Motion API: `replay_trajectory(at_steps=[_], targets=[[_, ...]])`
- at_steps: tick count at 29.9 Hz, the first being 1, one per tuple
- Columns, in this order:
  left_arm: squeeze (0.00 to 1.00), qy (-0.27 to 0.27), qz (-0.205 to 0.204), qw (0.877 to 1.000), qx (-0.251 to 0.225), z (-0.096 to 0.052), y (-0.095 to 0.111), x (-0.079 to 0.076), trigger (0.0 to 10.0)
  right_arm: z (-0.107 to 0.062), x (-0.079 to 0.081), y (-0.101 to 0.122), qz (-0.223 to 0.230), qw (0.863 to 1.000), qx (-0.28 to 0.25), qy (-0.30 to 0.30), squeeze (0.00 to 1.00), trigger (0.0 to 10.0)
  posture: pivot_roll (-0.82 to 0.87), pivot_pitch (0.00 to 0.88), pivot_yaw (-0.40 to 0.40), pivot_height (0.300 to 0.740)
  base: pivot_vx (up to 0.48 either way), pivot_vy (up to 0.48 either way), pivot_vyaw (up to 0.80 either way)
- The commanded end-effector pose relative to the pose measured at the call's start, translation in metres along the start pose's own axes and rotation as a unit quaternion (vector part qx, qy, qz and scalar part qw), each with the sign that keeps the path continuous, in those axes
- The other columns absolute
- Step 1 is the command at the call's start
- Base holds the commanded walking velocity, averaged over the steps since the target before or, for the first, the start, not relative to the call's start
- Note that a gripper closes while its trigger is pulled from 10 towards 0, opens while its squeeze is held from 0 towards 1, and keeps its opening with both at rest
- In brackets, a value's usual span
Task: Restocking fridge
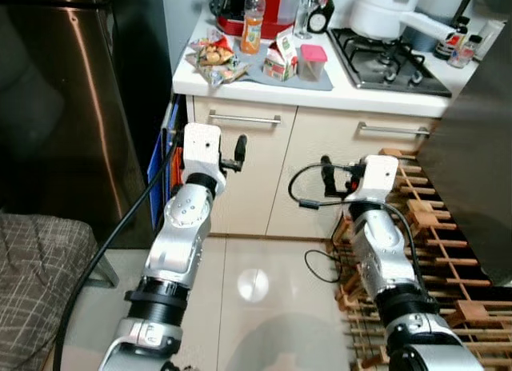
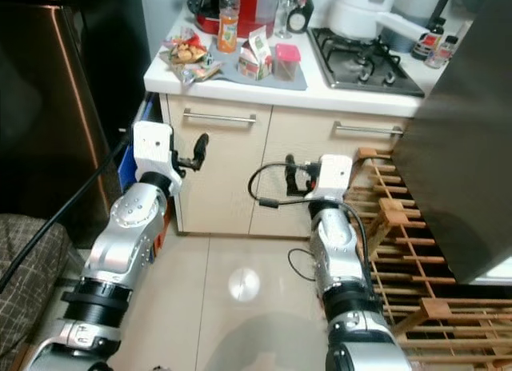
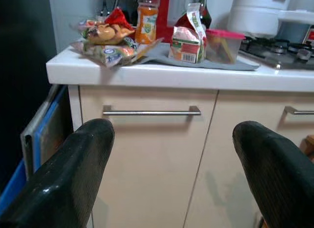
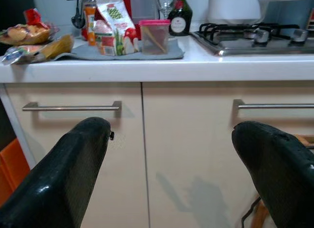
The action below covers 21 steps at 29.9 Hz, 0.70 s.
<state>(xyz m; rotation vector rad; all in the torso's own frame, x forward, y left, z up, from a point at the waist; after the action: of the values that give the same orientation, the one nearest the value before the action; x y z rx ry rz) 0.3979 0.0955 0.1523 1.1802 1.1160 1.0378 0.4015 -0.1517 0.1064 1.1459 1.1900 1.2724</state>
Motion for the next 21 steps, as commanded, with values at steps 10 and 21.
replay_trajectory(at_steps=[10, 21], targets=[[0.0, -0.032, 0.024, 0.995, -0.093, 0.004, 0.043, -0.022, 10.0, 0.007, -0.008, 0.032, -0.033, 0.998, -0.052, -0.007, 0.05, 10.0, -0.04, 0.0, -0.063, 0.74, 0.48, 0.0, 0.0], [0.0, -0.028, 0.038, 0.984, -0.172, 0.003, 0.084, -0.029, 10.0, 0.004, -0.001, 0.041, -0.029, 0.997, -0.07, -0.005, 0.05, 10.0, -0.04, 0.0, -0.055, 0.74, 0.478, 0.0, 0.0]])
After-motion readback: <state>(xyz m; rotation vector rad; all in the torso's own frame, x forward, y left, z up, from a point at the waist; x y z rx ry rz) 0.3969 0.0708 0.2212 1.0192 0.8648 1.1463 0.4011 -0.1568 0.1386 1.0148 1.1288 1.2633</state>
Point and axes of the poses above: a point about 5 cm out from each wrist's last joint towards the gripper, its own z axis pointing out of the wrist towards the gripper, its own y axis along the axis of the wrist's last joint, x = y × z, the point moved 6 cm from there along z, pointing out of the wrist towards the gripper, and after that the axes turned 7 degrees about -z, right-handed, at the moved point
